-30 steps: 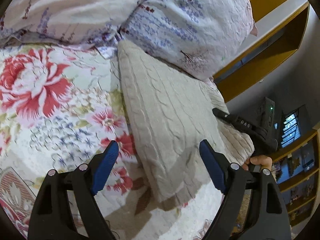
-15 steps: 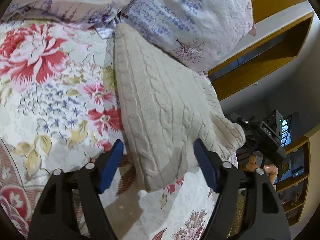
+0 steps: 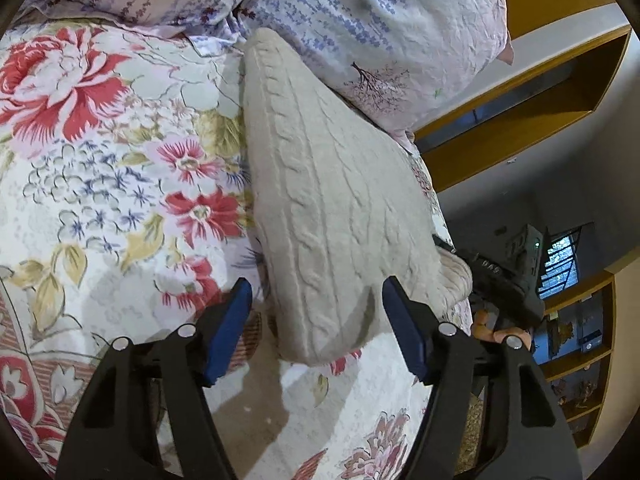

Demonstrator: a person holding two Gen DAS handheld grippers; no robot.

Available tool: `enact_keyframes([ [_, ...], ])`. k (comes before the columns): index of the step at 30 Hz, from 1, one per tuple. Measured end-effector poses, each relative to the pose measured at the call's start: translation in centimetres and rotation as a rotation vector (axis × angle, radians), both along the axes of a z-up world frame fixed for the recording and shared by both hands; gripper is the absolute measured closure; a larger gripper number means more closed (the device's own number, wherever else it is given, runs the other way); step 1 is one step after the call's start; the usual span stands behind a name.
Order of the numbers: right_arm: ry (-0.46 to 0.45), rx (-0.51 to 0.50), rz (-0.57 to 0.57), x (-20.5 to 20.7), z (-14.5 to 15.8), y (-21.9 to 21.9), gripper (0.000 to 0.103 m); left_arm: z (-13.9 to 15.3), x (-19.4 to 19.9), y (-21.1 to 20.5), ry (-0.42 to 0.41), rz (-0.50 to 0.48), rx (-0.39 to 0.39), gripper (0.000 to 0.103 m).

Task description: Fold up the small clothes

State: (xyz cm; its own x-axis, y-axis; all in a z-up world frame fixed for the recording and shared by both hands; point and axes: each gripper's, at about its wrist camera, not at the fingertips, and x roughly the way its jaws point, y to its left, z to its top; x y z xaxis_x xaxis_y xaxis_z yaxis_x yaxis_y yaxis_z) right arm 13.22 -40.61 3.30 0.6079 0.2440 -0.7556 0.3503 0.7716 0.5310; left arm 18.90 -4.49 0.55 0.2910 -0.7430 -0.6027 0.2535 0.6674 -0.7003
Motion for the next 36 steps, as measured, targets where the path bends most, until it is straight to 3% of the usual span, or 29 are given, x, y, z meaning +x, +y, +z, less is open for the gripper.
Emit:
enact_keyframes([
  [1,-0.012,0.018,-0.008,-0.3,0.5,-0.2,0.087,0.0,-0.1,0.0,-0.001,-0.003,-0.003,0.036],
  [3,-0.043,0.056,-0.018,-1.5,1.5,-0.7,0.062,0.0,-0.1,0.1,0.000,-0.005,-0.010,0.037],
  [4,-0.065,0.078,-0.015,-2.2,2.1,-0.8,0.057,0.0,-0.1,0.1,0.004,-0.007,-0.019,0.039],
  [10,-0.072,0.092,0.062,-4.0,3.1,0.9,0.054,-0.3,-0.2,-0.4,0.025,-0.016,-0.032,0.046],
  [11,-0.057,0.086,0.081,-4.1,2.8,1.4,0.056,-0.5,-0.2,-0.5,0.029,-0.015,-0.030,0.049],
  [12,-0.042,0.075,0.104,-4.0,2.5,2.0,0.070,-0.6,-0.2,-0.5,0.033,-0.010,-0.026,0.052],
  [14,-0.040,0.053,0.145,-3.9,2.3,2.9,0.094,-0.9,-0.1,-0.5,0.041,-0.004,-0.025,0.067],
  [16,-0.110,-0.002,0.142,-4.5,3.5,3.4,0.095,-0.8,0.0,-0.3,0.035,-0.002,-0.029,0.078],
  [18,-0.187,-0.067,0.130,-5.5,5.1,3.4,0.095,-0.6,-0.3,0.1,0.015,-0.003,-0.037,0.083],
  [20,-0.157,-0.118,0.115,-5.7,4.8,3.1,0.095,-0.6,-0.9,0.5,0.004,-0.006,-0.035,0.084],
  [22,-0.058,-0.163,0.102,-5.4,2.8,2.7,0.095,-0.9,-1.0,0.5,0.007,-0.013,-0.026,0.085],
  [24,0.023,-0.116,0.093,-5.2,0.1,2.4,0.095,-1.4,-1.2,0.6,0.020,-0.017,-0.021,0.085],
  [28,0.000,-0.057,0.093,-5.3,0.3,1.8,0.093,-1.3,-1.2,0.9,0.039,-0.017,-0.016,0.073],
  [29,-0.011,-0.026,0.091,-5.3,0.8,1.4,0.086,-1.0,-1.1,1.1,0.042,-0.010,-0.019,0.063],
  [30,-0.018,-0.011,0.082,-5.2,1.1,1.2,0.072,-0.7,-0.9,1.4,0.036,-0.003,-0.024,0.055],
  [31,-0.038,0.001,0.060,-5.1,1.6,0.6,0.063,-0.1,-0.7,1.7,0.018,0.017,-0.029,0.038],
  [32,-0.061,0.015,0.038,-5.0,2.0,0.1,0.049,0.3,-0.5,2.0,-0.002,0.038,-0.028,0.029],
  [36,-0.076,0.134,-0.005,-2.4,1.5,-1.8,0.046,1.3,1.4,2.2,-0.022,0.079,-0.001,0.023],
])
